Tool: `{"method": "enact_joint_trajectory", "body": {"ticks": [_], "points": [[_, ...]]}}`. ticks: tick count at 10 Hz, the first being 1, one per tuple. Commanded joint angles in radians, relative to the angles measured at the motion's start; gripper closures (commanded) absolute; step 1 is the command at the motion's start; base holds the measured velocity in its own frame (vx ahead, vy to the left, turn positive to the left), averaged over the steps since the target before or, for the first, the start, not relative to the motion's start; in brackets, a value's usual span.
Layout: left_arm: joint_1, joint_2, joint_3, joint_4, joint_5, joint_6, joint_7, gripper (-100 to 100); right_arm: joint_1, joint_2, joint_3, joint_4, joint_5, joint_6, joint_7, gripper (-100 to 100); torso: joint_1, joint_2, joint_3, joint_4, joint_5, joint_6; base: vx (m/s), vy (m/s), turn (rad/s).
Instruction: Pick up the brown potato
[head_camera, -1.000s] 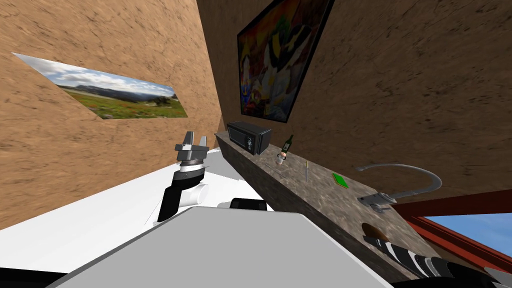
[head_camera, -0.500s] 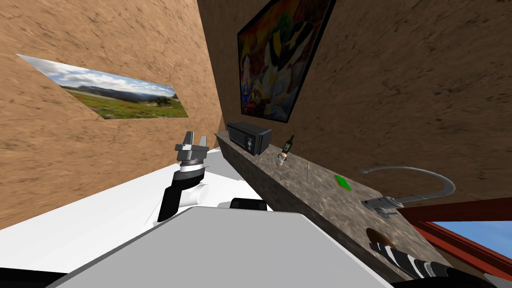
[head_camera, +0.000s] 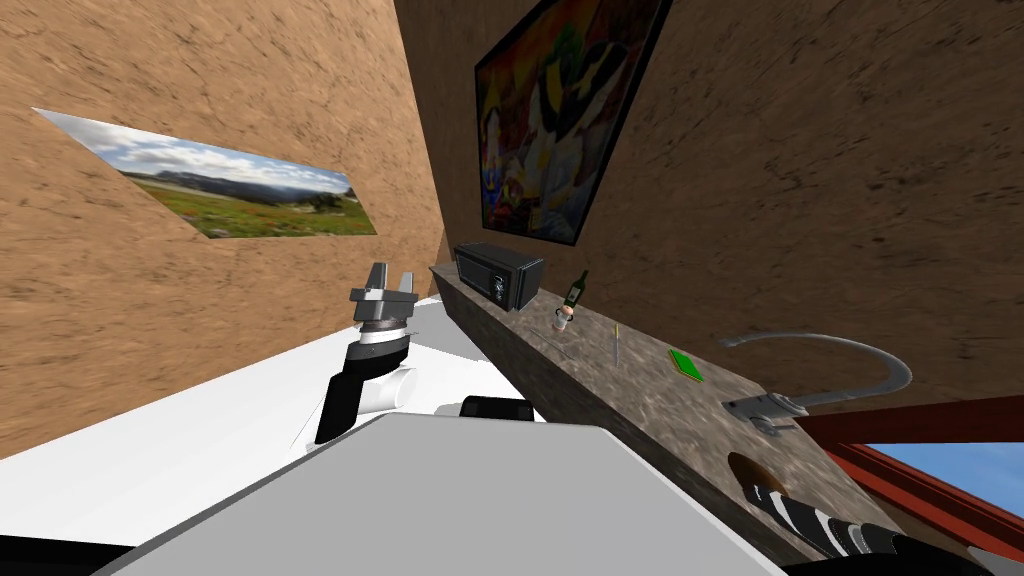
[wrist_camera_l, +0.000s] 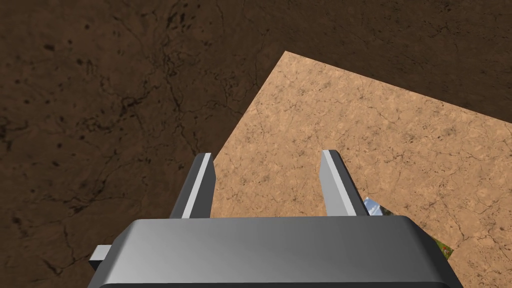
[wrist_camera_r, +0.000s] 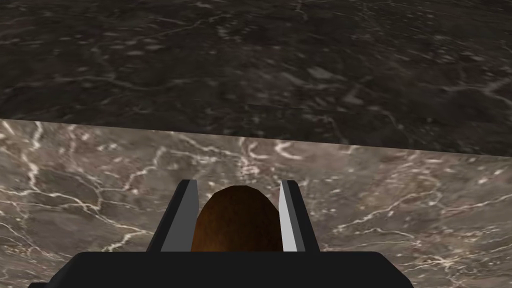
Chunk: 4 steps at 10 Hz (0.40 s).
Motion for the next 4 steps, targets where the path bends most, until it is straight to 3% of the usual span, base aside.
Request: {"method": "enact_joint_trajectory", "body": {"ticks": [1, 2, 3, 4], "points": [[0.0, 0.0, 0.0, 0.0, 0.0, 0.0, 0.0, 0, 0.0, -0.032, 0.004, -0.009, -0.008, -0.016, -0.012, 100, 0.0, 0.0, 0.0, 0.0, 0.0, 0.0, -0.023, 0.016, -0.051], [0.0, 0.0, 0.0, 0.0, 0.0, 0.0, 0.0, 0, 0.002, -0.055, 0.006, -0.02, -0.014, -0.023, -0.02, 100, 0.001, 0.001, 0.001, 0.0, 0.001, 0.0, -0.036, 0.023, -0.064], [0.0, 0.0, 0.0, 0.0, 0.0, 0.0, 0.0, 0, 0.006, -0.044, 0.001, -0.013, -0.015, -0.02, -0.01, 100, 0.002, 0.002, 0.001, 0.0, 0.001, 0.0, -0.015, 0.009, -0.009], [0.0, 0.0, 0.0, 0.0, 0.0, 0.0, 0.0, 0, 0.006, -0.046, 0.002, -0.013, -0.015, -0.022, -0.013, 0, 0.002, 0.002, 0.001, 0.0, 0.0, 0.0, 0.0, 0.0, 0.0]]}}
